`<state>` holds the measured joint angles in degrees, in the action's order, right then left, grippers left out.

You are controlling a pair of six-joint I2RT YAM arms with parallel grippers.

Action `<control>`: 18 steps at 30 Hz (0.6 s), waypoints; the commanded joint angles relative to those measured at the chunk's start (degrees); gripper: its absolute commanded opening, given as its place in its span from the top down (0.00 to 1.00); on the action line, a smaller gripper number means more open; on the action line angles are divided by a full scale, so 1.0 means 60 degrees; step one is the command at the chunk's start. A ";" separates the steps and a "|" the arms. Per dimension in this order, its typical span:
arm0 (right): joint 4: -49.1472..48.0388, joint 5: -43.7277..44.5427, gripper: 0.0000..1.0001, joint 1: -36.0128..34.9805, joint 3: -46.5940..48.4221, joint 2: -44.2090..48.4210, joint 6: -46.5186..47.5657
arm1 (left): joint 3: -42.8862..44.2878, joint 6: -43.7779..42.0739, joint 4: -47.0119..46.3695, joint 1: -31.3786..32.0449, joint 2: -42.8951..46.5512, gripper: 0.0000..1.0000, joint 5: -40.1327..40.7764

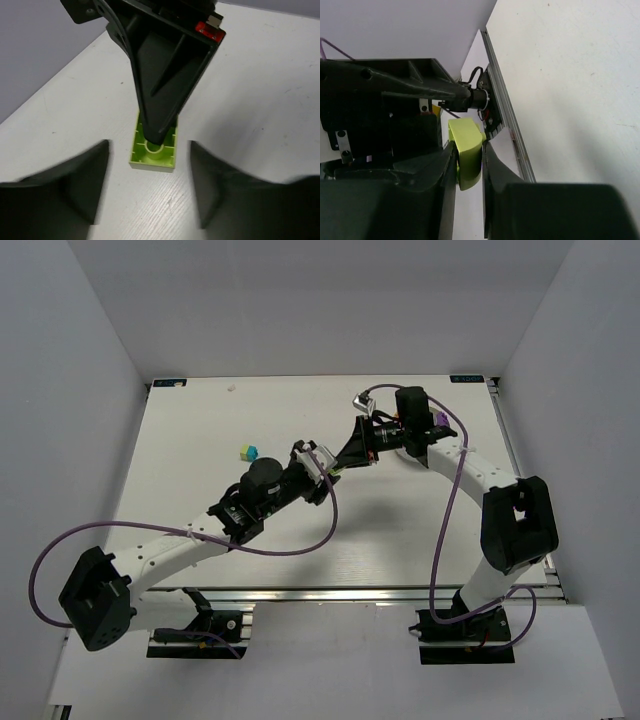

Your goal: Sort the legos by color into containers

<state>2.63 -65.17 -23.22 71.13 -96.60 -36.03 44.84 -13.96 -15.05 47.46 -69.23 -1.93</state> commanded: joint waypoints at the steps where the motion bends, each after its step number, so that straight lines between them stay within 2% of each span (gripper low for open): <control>1: 0.0707 -0.0318 1.00 0.0294 0.0564 0.0221 0.0800 | 0.0130 0.0465 -0.0347 0.0044 0.0200 0.18 0.0702; 4: 0.2934 0.0794 1.00 0.1069 0.2042 -0.0100 0.2924 | 0.0056 0.1312 -0.0364 -0.0176 0.0639 0.02 0.1373; 8: 0.4671 0.2377 1.00 0.2371 0.3859 -0.0541 0.4640 | 0.0566 0.1708 0.1168 -0.0279 0.0845 0.02 0.2664; 9: 0.5050 0.3395 1.00 0.2521 0.4471 -0.0585 0.5281 | 0.0714 0.1856 0.1610 -0.0409 0.0686 0.02 0.2768; 11: 0.5375 0.4410 1.00 0.2901 0.5118 -0.0673 0.5958 | 0.1268 0.2513 0.3073 -0.0541 0.0407 0.02 0.3149; 12: 0.5579 0.5532 1.00 0.2991 0.5746 -0.0775 0.6831 | 0.1388 0.2632 0.3514 -0.0731 0.0101 0.04 0.3164; 13: 0.5712 0.6095 1.00 0.3093 0.6071 -0.0863 0.7304 | 0.1491 0.2735 0.3838 -0.0834 -0.0047 0.09 0.3106; 14: 0.5815 0.6709 1.00 0.3109 0.6350 -0.0950 0.7715 | 0.1564 0.2925 0.4465 -0.0922 -0.0164 0.32 0.2888; 15: 0.5888 0.7716 1.00 0.3225 0.6584 -0.1053 0.8125 | 0.1637 0.3028 0.4732 -0.1010 -0.0267 0.43 0.2784; 16: 0.5817 0.8248 1.00 0.3298 0.6732 -0.1170 0.8883 | 0.1609 0.3160 0.4981 -0.1098 -0.0297 0.52 0.2682; 18: 0.5467 0.9218 1.00 0.3488 0.6661 -0.1258 0.9532 | 0.1376 0.3263 0.5071 -0.1231 -0.0166 0.56 0.2388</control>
<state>33.41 -24.73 -3.01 109.56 -102.41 8.67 53.28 2.20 7.09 40.95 -70.85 13.28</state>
